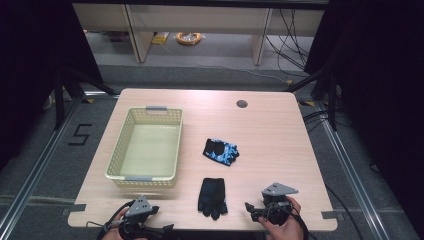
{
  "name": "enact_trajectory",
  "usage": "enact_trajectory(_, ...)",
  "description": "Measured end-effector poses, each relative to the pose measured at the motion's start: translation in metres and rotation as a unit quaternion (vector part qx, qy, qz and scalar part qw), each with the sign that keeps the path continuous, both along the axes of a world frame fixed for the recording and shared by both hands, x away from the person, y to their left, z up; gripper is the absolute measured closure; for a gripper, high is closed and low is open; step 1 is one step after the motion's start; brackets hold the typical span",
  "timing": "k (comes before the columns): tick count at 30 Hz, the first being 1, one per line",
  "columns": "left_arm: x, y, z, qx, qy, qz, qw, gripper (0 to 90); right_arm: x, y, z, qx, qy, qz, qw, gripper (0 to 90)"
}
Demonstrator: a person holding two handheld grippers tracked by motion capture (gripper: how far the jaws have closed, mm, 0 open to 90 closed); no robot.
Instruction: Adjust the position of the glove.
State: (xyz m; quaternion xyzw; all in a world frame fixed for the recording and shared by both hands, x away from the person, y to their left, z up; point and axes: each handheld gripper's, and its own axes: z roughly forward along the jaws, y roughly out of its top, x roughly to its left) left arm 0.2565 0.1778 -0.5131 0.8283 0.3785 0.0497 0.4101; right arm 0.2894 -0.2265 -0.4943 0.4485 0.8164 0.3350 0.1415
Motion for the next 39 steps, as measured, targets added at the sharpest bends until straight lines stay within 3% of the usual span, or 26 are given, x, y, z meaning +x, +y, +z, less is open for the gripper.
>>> enact_trajectory(1,0.000,0.000,0.000,-0.002,-0.001,0.003,1.0000,18.0,-0.002,0.001,0.001,-0.007,0.017,-0.008,0.9998,30.9)
enact_trajectory(2,0.000,0.000,0.000,-0.001,0.000,0.002,1.0000,18.0,-0.001,-0.001,0.000,-0.019,0.014,0.002,0.9997,30.8)
enact_trajectory(4,0.000,-0.001,-0.001,-0.001,0.000,0.003,1.0000,18.0,-0.002,0.000,0.001,-0.011,0.021,-0.003,0.9997,32.1)
enact_trajectory(8,0.000,-0.002,-0.002,-0.007,0.001,0.008,0.9999,18.0,0.000,-0.001,0.000,-0.014,0.007,0.018,0.9997,33.1)
enact_trajectory(15,0.000,-0.002,-0.002,-0.004,0.002,0.007,1.0000,18.0,0.000,0.000,0.000,-0.009,0.010,0.020,0.9997,33.1)
enact_trajectory(16,0.001,-0.001,-0.001,0.006,0.001,0.003,1.0000,18.0,0.001,0.000,0.000,-0.010,0.007,0.022,0.9997,33.0)
enact_trajectory(19,0.001,-0.001,-0.002,0.009,-0.001,0.005,0.9999,18.0,0.000,0.000,0.001,-0.006,0.010,0.019,0.9997,32.9)
enact_trajectory(23,0.000,-0.003,-0.003,-0.008,0.008,0.009,0.9999,18.0,0.000,0.001,0.001,0.000,0.019,0.013,0.9997,32.4)
enact_trajectory(25,0.001,-0.003,-0.003,0.001,0.007,0.010,0.9999,17.9,0.000,0.002,0.002,-0.001,0.015,0.016,0.9998,32.4)
enact_trajectory(26,0.000,-0.005,-0.003,-0.014,0.011,0.014,0.9997,18.0,0.000,0.003,0.002,0.000,0.009,0.022,0.9997,32.4)
enact_trajectory(31,0.002,-0.005,-0.001,0.004,0.003,-0.003,1.0000,18.0,0.003,0.007,0.005,0.001,0.007,0.030,0.9995,34.4)
enact_trajectory(32,0.002,-0.008,-0.003,-0.003,0.002,0.013,0.9999,18.0,0.004,0.010,0.006,0.000,0.005,0.033,0.9994,35.8)
enact_trajectory(33,0.002,-0.009,-0.002,-0.012,-0.001,0.006,0.9999,18.0,0.005,0.010,0.006,-0.005,-0.003,0.038,0.9992,36.0)
enact_trajectory(34,0.004,-0.008,-0.001,0.006,-0.002,0.003,1.0000,18.0,0.007,0.011,0.007,-0.006,-0.010,0.046,0.9989,36.5)
enact_trajectory(36,0.004,-0.009,-0.001,-0.002,-0.001,-0.003,1.0000,18.0,0.009,0.014,0.010,0.000,-0.007,0.042,0.9991,37.2)
enact_trajectory(37,0.004,-0.013,-0.001,-0.015,-0.003,0.008,0.9998,18.0,0.011,0.015,0.010,-0.005,-0.012,0.050,0.9987,37.6)
enact_trajectory(39,0.005,-0.015,0.000,-0.021,0.004,0.010,0.9997,18.1,0.014,0.018,0.013,-0.004,-0.015,0.052,0.9985,38.5)
